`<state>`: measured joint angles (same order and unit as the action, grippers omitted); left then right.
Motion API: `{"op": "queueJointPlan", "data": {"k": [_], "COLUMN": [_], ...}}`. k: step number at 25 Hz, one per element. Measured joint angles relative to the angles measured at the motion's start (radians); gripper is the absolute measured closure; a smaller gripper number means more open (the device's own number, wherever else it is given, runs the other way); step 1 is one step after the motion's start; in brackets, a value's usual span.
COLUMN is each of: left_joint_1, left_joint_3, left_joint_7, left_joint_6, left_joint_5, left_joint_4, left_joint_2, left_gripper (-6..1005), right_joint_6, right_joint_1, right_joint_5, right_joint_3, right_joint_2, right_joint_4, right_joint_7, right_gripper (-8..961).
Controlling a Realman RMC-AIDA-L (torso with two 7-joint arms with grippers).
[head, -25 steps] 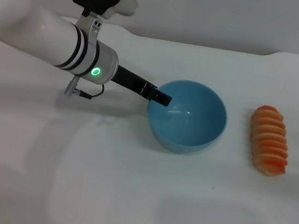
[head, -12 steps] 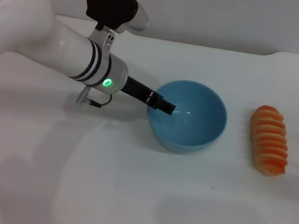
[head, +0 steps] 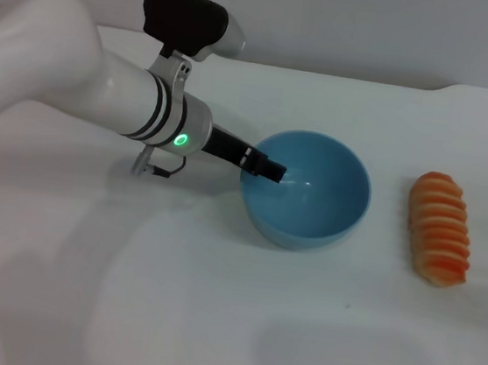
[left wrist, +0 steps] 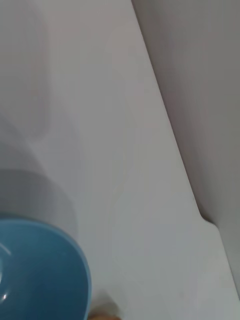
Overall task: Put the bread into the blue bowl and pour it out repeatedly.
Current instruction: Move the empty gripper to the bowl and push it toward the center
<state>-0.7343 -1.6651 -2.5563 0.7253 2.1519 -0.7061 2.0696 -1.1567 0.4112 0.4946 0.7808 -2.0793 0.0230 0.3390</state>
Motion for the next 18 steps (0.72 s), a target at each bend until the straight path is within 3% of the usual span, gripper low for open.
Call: {"op": "queueJointPlan", "data": {"k": [18], "left_joint_1": [-0.035], "left_joint_3": [-0.063], "left_joint_7": [-0.034], "left_joint_6": [-0.048], "left_joint_5": [-0.003], "left_joint_4": [0.083], "left_joint_2": [0.001], "left_gripper": [139], "right_joint_6": [-0.002], "right_joint_1": [0.004], "right_joint_5": [0.000], "right_joint_3": [0.000], "right_joint_2": [-0.001], "right_joint_4": [0.000], "right_joint_7": [0.004], "right_gripper": [337]}}
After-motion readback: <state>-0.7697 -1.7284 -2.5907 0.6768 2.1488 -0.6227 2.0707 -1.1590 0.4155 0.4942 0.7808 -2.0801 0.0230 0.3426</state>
